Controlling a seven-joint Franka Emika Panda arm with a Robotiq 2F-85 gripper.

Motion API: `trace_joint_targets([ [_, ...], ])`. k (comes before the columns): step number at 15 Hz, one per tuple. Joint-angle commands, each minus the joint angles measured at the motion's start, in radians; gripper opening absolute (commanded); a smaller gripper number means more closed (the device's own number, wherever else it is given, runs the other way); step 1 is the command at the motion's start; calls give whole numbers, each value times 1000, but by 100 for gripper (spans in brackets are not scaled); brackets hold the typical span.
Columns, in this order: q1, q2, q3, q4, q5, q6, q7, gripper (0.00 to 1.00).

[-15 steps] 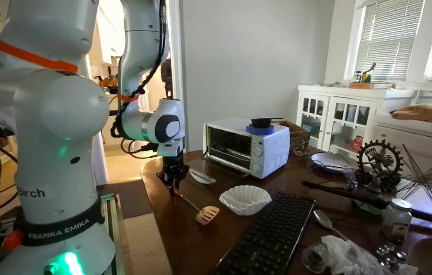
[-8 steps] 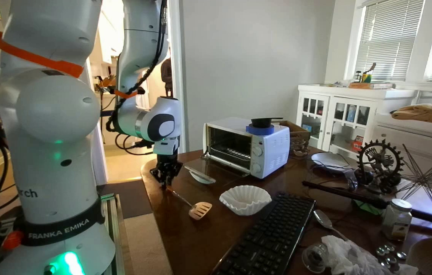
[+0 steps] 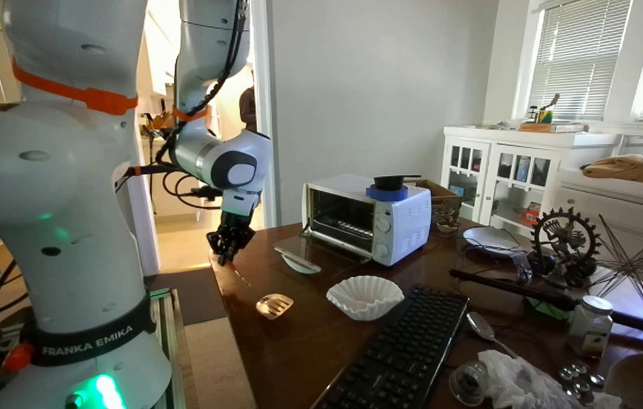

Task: Move the spatula to the right

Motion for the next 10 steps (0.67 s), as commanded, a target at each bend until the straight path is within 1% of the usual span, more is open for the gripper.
trace_joint_targets([
  [1, -166, -137, 174, -12, 110, -144, -86, 5],
  [4, -264, -254, 268, -1, 173, -235, -144, 5],
  [6, -303, -312, 305, 19, 238, -279, -223, 5],
  [8, -297, -380, 311, 42, 326, -316, -330, 5],
  [10, -248, -451, 275, 63, 434, -340, -451, 5],
])
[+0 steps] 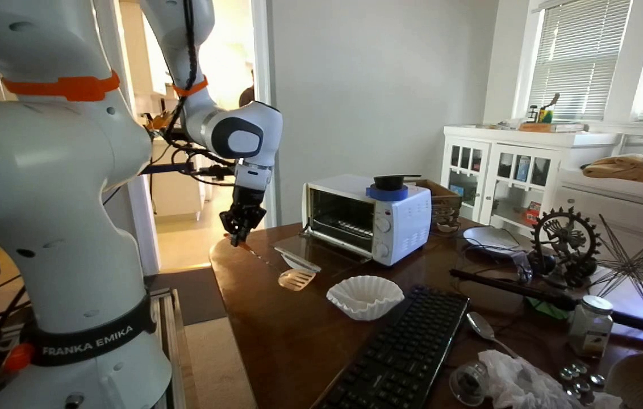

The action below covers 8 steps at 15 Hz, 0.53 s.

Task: Move the spatula to the right

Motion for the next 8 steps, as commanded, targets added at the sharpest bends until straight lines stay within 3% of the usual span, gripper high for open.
trace_joint_targets([
  [1, 71, -182, -41, 30, 204, -91, -223, 5],
  [5, 249, -340, -266, 19, 382, -246, -535, 5],
  [6, 321, -364, -375, 8, 373, -310, -594, 5],
  [8, 393, -469, -532, -32, 350, -457, -729, 5],
])
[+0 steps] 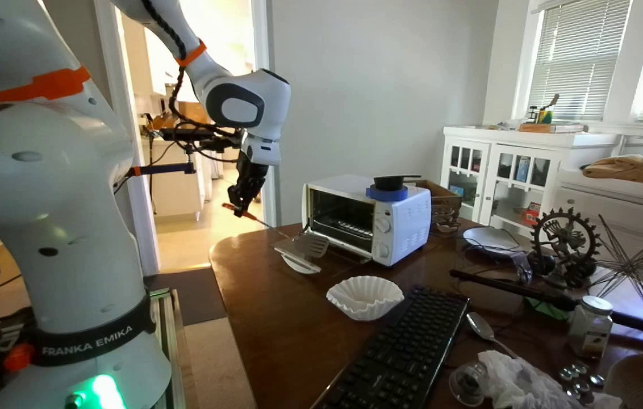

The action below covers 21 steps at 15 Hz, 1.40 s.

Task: Move the spatula to the right

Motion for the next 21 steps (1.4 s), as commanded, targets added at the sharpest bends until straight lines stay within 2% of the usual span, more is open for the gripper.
trace_joint_targets([
  [1, 143, -203, -279, -75, -21, -250, -248, 5],
  [4, 198, -304, -531, -112, -219, -454, -416, 5],
  [5, 192, -327, -604, -111, -311, -515, -474, 5],
  [6, 110, -336, -606, -74, -383, -590, -550, 5],
  [7, 157, -339, -712, -77, -473, -606, -591, 5],
  [9, 114, -359, -796, -73, -619, -647, -688, 5],
  [13, 67, -328, -915, -64, -864, -637, -865, 5],
  [16, 51, -288, -949, -56, -1039, -619, -953, 5],
  [19, 44, -258, -950, -71, -1168, -588, -945, 5],
  [21, 41, -237, -963, -73, -1187, -593, -923, 5],
])
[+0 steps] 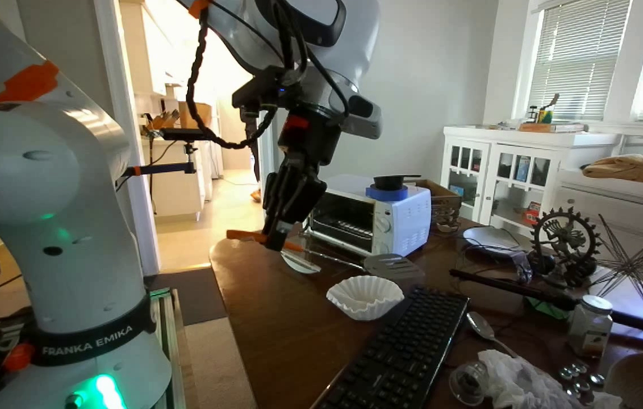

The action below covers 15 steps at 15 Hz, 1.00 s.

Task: Move the spatula to the right

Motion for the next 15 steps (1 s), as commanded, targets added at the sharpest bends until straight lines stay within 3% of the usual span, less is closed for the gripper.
trace_joint_targets([
  [1, -4, 55, -21, 1, -51, 15, 11, 5],
  [9, -4, 97, -22, 1, -2, 45, 128, 5],
  [15, 16, 180, 27, -1, -1, 209, 255, 5],
])
